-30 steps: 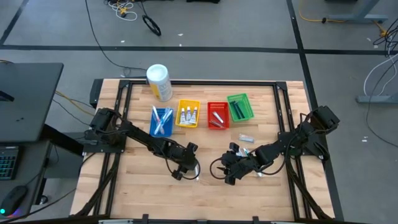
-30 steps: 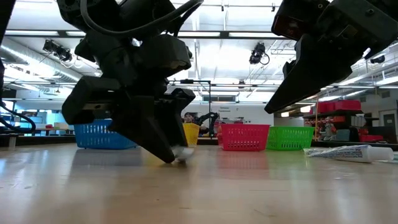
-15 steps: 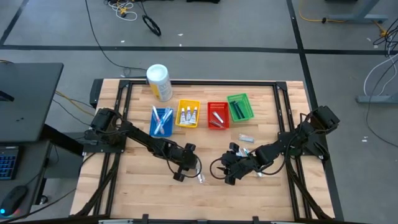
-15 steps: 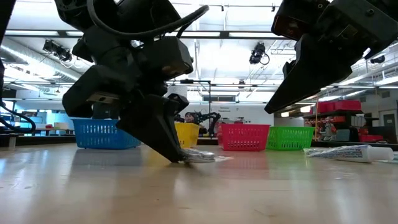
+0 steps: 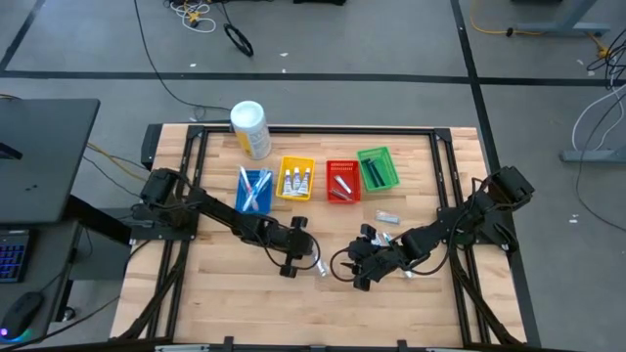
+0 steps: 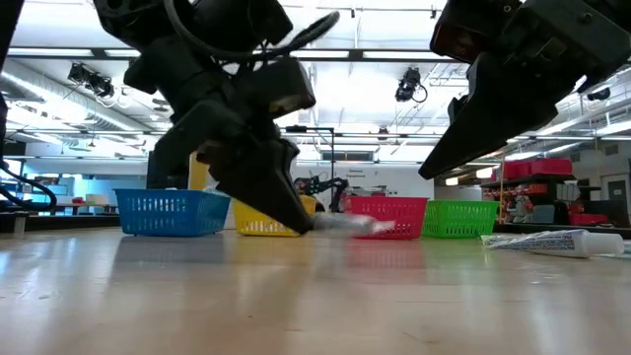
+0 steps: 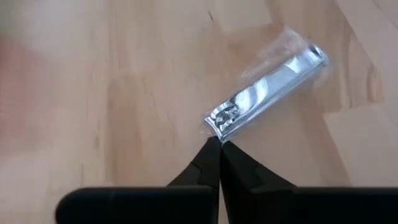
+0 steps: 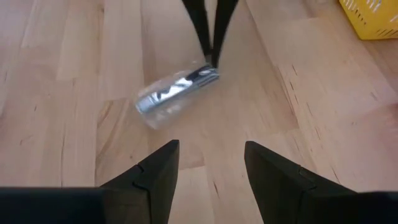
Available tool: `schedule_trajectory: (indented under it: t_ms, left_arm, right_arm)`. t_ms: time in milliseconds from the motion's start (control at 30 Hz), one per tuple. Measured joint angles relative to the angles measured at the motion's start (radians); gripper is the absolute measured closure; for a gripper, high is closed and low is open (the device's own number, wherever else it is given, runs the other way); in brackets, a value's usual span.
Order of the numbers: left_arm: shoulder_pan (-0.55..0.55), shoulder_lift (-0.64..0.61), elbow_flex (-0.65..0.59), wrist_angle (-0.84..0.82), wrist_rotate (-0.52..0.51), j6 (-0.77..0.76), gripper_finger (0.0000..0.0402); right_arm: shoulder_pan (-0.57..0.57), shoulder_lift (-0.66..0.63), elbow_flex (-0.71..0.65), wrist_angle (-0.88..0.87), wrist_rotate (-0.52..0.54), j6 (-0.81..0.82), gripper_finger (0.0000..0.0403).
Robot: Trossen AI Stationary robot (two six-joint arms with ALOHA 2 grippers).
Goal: Pick & Place Travel size toiletries
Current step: Put the silver nail cutter into the red bin
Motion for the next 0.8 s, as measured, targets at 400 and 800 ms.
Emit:
schedule_trajectory:
  t_ms: [400,800]
  left_arm:
    - [-0.011,-0.020,0.007,0.044,-0.322,0.141,0.0398]
    - [-0.021,-0.020,0.119,0.050,-0.461,0.344,0.0399]
  right_arm:
    - [-0.128,0.000,-0.057,0.176,-0.093,0.240,0.0210]
    - [-0.270,0.000,-0.073,0.259,-0.266,0.197,0.0210]
